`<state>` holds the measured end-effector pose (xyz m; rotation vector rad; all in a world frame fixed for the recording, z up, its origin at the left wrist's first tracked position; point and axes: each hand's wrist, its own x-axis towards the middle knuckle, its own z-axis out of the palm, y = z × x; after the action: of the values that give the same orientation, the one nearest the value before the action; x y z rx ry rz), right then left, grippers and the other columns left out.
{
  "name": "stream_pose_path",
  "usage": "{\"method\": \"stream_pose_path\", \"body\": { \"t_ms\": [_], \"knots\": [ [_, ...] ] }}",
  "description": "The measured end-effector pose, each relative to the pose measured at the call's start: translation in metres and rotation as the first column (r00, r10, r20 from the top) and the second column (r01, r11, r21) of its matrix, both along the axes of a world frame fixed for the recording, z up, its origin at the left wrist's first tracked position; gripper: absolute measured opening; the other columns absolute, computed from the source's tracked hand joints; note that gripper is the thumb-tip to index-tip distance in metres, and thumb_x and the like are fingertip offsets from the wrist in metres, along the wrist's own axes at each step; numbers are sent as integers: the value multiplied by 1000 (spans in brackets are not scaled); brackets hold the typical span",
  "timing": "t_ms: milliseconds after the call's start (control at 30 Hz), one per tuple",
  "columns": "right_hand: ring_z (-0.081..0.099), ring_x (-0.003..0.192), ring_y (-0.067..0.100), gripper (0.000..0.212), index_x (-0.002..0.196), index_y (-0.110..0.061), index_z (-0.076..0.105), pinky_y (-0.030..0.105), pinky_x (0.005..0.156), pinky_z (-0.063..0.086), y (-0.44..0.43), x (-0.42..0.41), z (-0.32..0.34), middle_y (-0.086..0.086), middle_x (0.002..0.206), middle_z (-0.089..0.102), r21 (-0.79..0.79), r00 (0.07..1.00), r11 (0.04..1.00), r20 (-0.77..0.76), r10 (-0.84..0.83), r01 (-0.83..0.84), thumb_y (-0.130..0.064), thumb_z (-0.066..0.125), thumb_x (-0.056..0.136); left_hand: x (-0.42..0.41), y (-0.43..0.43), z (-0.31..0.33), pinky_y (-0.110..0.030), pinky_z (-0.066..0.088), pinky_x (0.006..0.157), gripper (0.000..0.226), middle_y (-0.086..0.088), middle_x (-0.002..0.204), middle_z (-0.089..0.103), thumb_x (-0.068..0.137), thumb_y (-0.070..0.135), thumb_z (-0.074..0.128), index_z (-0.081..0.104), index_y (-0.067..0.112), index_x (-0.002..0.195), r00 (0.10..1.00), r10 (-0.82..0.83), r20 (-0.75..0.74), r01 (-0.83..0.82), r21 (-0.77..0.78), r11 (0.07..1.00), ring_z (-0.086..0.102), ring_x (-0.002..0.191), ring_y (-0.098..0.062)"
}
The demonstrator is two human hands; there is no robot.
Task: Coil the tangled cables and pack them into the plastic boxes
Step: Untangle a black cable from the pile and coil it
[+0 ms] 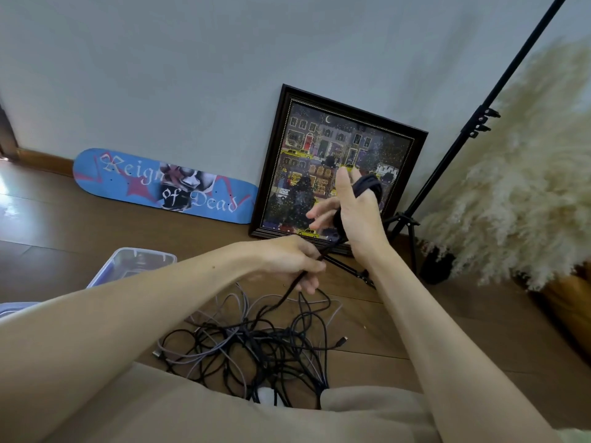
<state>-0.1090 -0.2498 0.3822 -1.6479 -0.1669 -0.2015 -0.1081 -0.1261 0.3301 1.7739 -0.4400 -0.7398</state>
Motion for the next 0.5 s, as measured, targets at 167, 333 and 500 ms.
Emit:
{"method": "stream_pose_path", "body": {
  "t_ms": [167,333,500],
  "knots": [
    [67,59,27,59,119,4,50,43,68,57,-16,3,-15,12,66,68,-673,975,707,118,-190,219,-50,41,98,-4,4,6,-19,50,55,9,-5,67,62,98,16,49,55,10,102,992,-63,112,48,135,990,59,52,-10],
    [64,72,28,58,113,-2,48,36,64,52,-16,3,-18,12,81,65,-994,989,74,65,-133,76,-57,35,97,2,9,14,-16,41,57,18,1,58,60,94,20,56,68,17,82,865,120,487,-220,153,963,53,53,-10],
    [43,30,15,70,59,-4,52,40,65,58,-14,0,-19,1,34,48,-868,953,452,-282,-109,-205,-58,32,97,9,23,18,-8,35,60,14,9,60,60,83,26,71,75,13,79,730,166,663,-309,103,945,54,60,2]
  ]
}}
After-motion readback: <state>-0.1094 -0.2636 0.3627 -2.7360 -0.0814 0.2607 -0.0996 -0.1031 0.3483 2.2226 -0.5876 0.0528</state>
